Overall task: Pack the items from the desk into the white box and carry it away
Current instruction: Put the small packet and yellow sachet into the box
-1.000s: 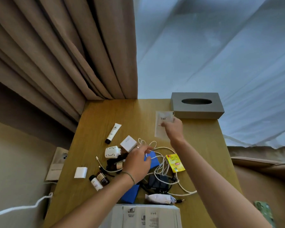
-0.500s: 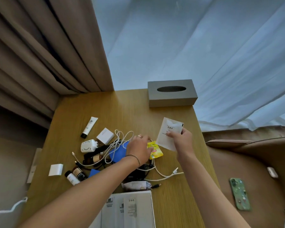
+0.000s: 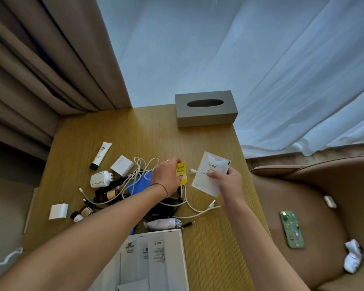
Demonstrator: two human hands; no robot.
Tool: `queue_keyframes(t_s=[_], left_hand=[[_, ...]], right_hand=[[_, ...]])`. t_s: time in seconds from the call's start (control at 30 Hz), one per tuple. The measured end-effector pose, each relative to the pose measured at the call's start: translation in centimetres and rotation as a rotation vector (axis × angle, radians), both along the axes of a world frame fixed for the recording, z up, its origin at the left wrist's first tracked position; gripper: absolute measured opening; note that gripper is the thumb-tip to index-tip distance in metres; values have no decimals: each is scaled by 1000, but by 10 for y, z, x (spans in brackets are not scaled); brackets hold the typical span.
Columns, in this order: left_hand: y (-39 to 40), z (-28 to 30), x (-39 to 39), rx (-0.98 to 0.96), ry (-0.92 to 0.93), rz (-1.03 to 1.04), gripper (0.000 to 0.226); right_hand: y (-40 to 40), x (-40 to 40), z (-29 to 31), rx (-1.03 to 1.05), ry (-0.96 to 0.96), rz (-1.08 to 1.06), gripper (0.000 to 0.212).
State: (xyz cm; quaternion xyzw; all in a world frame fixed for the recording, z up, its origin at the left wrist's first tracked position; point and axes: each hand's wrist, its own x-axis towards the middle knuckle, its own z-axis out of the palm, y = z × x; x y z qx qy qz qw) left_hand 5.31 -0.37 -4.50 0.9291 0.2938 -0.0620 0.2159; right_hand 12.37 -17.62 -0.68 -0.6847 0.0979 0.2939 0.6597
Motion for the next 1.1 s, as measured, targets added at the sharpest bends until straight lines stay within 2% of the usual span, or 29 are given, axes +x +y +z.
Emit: queue_keyframes(t_s=[0.23, 0.47, 0.63, 0.77, 0.87, 0.97, 1.1], left_hand=[[-5, 33, -26, -78, -231, 28, 33], [-6, 73, -83, -289, -415, 167, 23], [-1, 95, -137, -406, -531, 314, 31], [6, 101, -181, -417, -609, 399, 34], [11, 103, -211, -463, -683, 433, 38], [18, 104, -239, -487, -735, 463, 37], [24, 100, -269, -471, -730, 503, 32]], right_hand=[[-6, -29, 26, 110, 96, -23, 25], [0, -80, 56, 152, 76, 76, 33], [5, -120, 68, 152, 24, 189, 27], [7, -157, 70, 123, 31, 259, 25], [9, -185, 69, 60, 24, 317, 24], [9, -212, 63, -91, -50, 426, 16], [8, -243, 44, -263, -55, 540, 12]])
